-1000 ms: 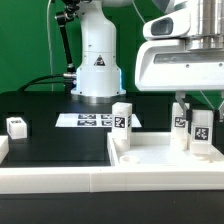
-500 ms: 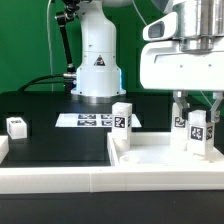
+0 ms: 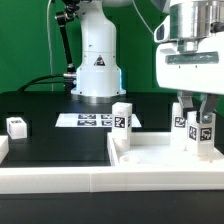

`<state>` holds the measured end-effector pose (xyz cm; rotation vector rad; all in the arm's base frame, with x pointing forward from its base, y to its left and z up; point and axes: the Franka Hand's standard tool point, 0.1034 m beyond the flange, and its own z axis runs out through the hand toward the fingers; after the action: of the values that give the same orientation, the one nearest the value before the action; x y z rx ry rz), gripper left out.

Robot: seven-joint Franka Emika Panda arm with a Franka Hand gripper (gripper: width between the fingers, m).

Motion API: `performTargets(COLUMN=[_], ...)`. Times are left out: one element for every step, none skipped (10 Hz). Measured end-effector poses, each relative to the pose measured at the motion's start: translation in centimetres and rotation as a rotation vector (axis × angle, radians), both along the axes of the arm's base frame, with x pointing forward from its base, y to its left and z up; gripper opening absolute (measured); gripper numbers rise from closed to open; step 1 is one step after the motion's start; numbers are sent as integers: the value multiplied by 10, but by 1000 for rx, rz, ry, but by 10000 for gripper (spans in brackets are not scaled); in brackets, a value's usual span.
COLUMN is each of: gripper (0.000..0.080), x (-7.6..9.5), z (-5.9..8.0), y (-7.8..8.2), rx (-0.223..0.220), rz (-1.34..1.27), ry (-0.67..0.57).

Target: Assemble square table

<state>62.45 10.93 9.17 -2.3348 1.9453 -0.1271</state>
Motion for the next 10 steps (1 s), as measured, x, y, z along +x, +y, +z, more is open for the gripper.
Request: performTargets(gripper=[290,290,290,290,290,290,460,581,581,635], x=[-1,-1,-1,-1,-1,-2,-2,-1,2,1], z=[0,0,-1,-1,-1,-1,-2,-1,-1,-1], y=[-1,-1,-1,-1,-1,-1,2,5,8,13], rx=[30,32,46,52,50,48,42,41,31,20], rz=[-111,-119,-187,-242,-223,-213,-161,-144,-66,33], ry=[9,9,12,15,15,15,13,12,-7,-10])
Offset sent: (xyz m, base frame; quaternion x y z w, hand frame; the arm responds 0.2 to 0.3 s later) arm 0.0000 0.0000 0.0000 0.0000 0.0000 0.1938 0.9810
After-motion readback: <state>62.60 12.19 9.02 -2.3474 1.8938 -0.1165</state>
